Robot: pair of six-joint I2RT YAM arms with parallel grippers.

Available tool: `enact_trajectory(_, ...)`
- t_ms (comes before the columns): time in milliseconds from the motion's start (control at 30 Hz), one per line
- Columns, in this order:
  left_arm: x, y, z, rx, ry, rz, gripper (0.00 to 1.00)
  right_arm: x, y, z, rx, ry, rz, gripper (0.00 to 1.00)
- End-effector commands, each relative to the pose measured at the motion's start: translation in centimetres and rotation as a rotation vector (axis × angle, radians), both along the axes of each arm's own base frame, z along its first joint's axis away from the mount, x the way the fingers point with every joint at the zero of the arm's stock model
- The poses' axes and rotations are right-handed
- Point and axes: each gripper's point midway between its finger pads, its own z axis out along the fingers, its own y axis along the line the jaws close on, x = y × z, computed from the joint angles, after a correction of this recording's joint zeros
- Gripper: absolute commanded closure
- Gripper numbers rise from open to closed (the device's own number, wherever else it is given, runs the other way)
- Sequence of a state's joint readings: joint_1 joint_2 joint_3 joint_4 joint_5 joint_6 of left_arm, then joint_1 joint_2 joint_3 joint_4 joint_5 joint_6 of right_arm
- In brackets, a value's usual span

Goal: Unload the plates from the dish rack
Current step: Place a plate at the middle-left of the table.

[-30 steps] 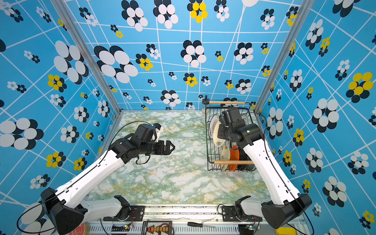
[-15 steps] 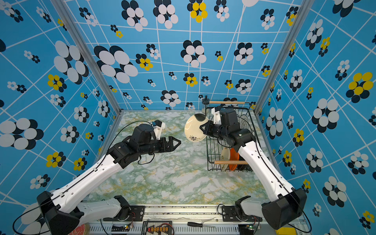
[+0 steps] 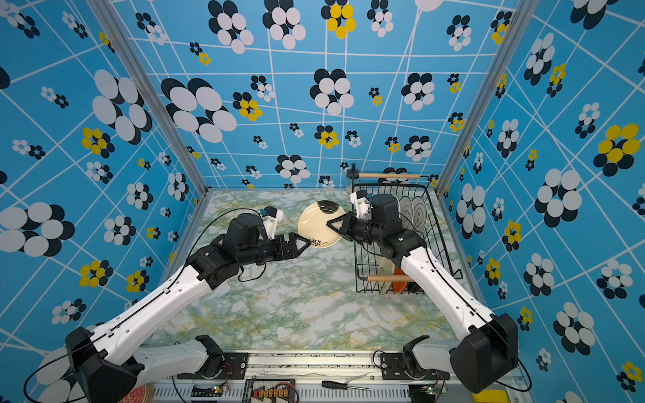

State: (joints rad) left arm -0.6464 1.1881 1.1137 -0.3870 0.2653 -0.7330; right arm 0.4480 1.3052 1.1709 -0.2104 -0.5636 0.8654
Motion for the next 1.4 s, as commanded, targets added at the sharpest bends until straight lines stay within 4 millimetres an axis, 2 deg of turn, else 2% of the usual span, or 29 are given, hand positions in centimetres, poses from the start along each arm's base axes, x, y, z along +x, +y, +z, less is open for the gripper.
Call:
enact_trajectory(0,1.2,0.2,-0.7,-0.028,0.002,-0.013,0.06,-0.1,1.3,0.2,0.049,-0.004,0.049,0.89)
enact_trajectory(233,2.9,0.3,-0.8,-0.054,0.015,-0.014,0.12,0.4,2.9,-0.7,0.078,0.017,0.092,0.89)
enact_trajectory(300,3.1,0.2,-0.8,-0.063,0.017,-0.019,0.17,0.5,3.3,-0.9,0.078,0.021,0.100,0.89)
enact_trajectory(367,3.3,0.2,-0.9,-0.071,0.018,-0.023,0.30,0.6,3.7,-0.9,0.083,0.020,0.107,0.89)
enact_trajectory(467,3.6,0.5,-1.3,-0.076,0.026,-0.022,0.42,0.9,4.2,-0.9,0.099,0.024,0.120,0.88)
enact_trajectory(700,3.8,1.3,-1.9,-0.088,0.048,-0.012,0.56,1.3,5.9,-1.6,0.117,0.064,0.170,0.86)
enact_trajectory(733,3.8,1.4,-2.0,-0.094,0.050,-0.012,0.61,1.3,6.1,-1.7,0.122,0.071,0.173,0.86)
enact_trajectory(967,3.7,1.8,-2.7,-0.111,0.069,-0.017,0.70,1.2,7.9,-2.1,0.149,0.090,0.202,0.85)
enact_trajectory(1133,3.9,2.4,-3.2,-0.113,0.089,-0.010,0.83,1.3,8.6,-3.0,0.141,0.112,0.202,0.80)
enact_trajectory(1267,3.8,2.8,-3.6,-0.111,0.108,-0.010,0.87,1.3,9.0,-3.3,0.146,0.123,0.203,0.75)
enact_trajectory(1367,3.8,3.2,-4.1,-0.101,0.127,0.001,0.89,1.3,8.9,-3.2,0.142,0.118,0.193,0.63)
